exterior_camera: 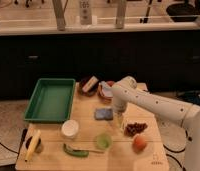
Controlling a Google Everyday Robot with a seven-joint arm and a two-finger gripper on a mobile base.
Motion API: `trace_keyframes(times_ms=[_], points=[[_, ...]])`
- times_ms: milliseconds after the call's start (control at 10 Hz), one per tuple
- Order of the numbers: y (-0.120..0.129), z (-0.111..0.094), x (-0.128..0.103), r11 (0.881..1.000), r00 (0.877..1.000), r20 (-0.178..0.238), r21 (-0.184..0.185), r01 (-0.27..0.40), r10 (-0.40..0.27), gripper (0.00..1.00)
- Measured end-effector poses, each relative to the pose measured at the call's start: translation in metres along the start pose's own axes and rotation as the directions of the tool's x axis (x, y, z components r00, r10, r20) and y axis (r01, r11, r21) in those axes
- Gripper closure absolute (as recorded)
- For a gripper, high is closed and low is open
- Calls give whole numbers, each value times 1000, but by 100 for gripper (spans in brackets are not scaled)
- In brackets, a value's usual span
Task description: Wipe tray with sponge
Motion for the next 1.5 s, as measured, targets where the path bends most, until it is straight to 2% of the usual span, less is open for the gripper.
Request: trace_keyframes(times_ms=[600, 1500], points=[[-6, 8, -14, 1000, 1000, 13, -15, 1, 0, 20], [-13, 23, -21, 999, 1000, 20, -45, -9, 10, 20]])
